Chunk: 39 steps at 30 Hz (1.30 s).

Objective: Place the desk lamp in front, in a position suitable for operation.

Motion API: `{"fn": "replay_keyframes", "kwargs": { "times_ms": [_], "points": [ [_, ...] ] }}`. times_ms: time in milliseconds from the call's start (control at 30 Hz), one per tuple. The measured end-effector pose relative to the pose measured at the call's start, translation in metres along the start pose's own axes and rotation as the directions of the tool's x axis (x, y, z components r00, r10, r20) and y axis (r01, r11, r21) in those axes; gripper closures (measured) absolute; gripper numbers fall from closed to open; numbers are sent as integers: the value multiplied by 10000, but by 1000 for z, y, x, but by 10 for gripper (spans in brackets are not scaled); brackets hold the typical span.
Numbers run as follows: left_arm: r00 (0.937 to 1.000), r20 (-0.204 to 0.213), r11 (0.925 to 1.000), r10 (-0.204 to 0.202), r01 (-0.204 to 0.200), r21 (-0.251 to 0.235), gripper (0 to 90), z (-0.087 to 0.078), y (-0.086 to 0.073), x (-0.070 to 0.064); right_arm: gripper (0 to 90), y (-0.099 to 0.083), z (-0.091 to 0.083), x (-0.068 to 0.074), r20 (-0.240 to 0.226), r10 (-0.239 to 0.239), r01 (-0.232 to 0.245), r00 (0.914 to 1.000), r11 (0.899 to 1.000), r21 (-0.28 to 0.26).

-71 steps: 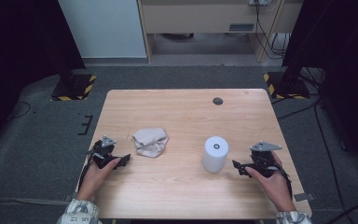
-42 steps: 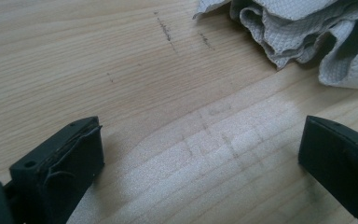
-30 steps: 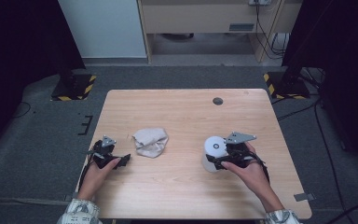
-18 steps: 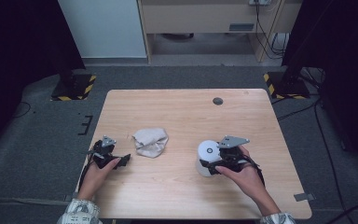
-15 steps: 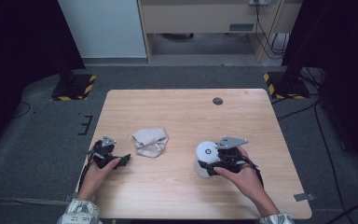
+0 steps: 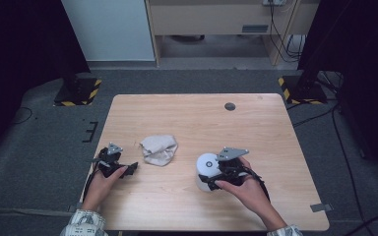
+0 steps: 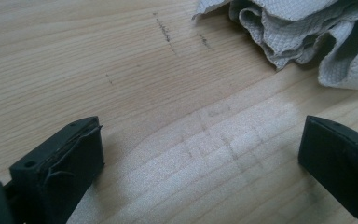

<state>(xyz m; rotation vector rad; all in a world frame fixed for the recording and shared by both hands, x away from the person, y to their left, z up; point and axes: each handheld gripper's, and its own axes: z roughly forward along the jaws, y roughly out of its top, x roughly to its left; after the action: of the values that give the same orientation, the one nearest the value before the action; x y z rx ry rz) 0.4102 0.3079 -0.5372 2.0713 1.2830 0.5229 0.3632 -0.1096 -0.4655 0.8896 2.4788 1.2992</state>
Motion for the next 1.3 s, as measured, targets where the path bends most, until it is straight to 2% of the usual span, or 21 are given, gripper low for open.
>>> {"fn": "replay_keyframes", "kwargs": {
  "times_ms": [33,200,333,433,567,667,800,933,967,1000,1167,1200,1267,1300],
  "points": [
    [10000,3,10000,6,-6,-1,0,0,0,0,67,1,4,5,-167,-20,20,9999,10000,-19],
    [10000,3,10000,11,-11,3,0,0,0,0,63,5,14,14,-398,-23,23,9992,10000,13],
    [10000,-6,10000,10,-10,5,0,0,0,0,62,7,18,15,-413,-143,145,9990,9999,52],
    [10000,42,10000,45,-45,-1,0,0,0,-1,54,7,16,16,-260,-335,335,9991,9994,9],
    [9990,454,9999,32,-28,-97,1,0,2,-6,43,0,12,15,-220,-545,549,9983,9983,207],
    [9985,516,9994,170,-154,-318,33,-4,6,-8,41,-5,9,13,-269,-485,491,9985,9986,208],
    [9982,600,9955,-63,119,-936,36,-15,15,-11,39,-8,7,11,-304,-589,594,9978,9981,141],
    [9973,708,9937,212,-132,-1111,44,-18,22,-20,46,-8,8,10,-164,-700,704,9974,9971,273],
    [9965,600,9923,580,-510,-1128,56,-18,28,-30,46,-9,8,9,-130,-689,692,9975,9972,295],
    [9957,628,9917,679,-605,-1134,64,-18,32,-35,45,-10,8,8,-157,-659,663,9977,9973,316],
    [9901,991,9870,999,-861,-1354,74,-12,49,-54,43,-15,2,4,-205,-688,694,9974,9971,301],
    [9901,991,9870,999,-861,-1354,86,-12,49,-54,43,-17,0,3,-185,-705,710,9973,9971,289],
    [9860,1037,9831,1305,-1152,-1424,98,-9,58,-63,42,-22,-5,1,-215,-653,659,9976,9974,305],
    [9848,1106,9817,1340,-1167,-1504,125,-9,60,-65,42,-24,-7,-1,-220,-682,689,9974,9971,327]
  ]
}}
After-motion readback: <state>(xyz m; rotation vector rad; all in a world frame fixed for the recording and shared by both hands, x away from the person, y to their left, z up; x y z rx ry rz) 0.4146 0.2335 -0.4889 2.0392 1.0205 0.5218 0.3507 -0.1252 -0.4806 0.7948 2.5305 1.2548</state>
